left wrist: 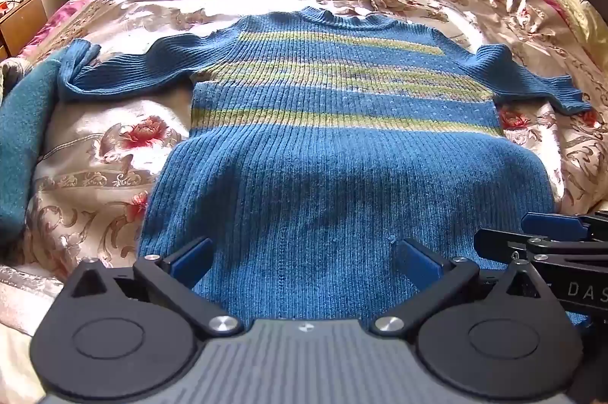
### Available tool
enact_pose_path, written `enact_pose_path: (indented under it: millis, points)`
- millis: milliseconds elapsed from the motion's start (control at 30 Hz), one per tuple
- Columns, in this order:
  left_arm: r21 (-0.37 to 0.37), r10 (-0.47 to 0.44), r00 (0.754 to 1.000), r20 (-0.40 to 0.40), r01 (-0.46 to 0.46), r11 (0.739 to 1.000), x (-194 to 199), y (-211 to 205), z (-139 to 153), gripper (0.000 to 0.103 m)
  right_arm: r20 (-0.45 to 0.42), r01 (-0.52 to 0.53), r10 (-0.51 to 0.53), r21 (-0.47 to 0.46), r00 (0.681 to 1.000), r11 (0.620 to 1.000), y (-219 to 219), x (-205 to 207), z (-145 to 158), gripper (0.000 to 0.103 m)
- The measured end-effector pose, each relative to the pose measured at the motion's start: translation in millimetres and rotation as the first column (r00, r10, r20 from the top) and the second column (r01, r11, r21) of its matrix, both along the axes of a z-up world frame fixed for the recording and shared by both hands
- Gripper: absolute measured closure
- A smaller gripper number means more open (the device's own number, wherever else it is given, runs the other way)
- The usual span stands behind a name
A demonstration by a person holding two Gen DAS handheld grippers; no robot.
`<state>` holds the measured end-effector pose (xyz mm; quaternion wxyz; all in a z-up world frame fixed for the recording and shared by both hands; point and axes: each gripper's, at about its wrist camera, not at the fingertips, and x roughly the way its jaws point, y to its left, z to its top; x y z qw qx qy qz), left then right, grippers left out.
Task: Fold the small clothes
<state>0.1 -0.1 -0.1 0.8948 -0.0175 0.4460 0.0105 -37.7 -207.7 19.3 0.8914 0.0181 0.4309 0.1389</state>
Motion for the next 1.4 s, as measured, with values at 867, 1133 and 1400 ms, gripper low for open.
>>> enact_pose_path:
  millis: [867,1133,1400]
  points:
    - [0.004,0.005,1.000,-0.020,-0.005,1.000,-0.8,-0.4,-7.6,0.000,0.001,0.005,-0.005,-0.022,1.000,1.000,2.1,-2.1,-2.1,0.044]
    - [0.009,0.006,1.000,-0.022,-0.005,1.000,-0.6,0.7,-8.0,0.000,0.006,0.011,-0.011,-0.041,1.000,0.999,2.3,-1.5,-1.8,0.042]
    - [0.031,0.004,0.999,-0.045,-0.002,1.000,1.3,-2.5,-10.8,0.000,0.003,0.016,-0.016,-0.064,1.000,0.998,4.2,-0.5,-2.5,0.039]
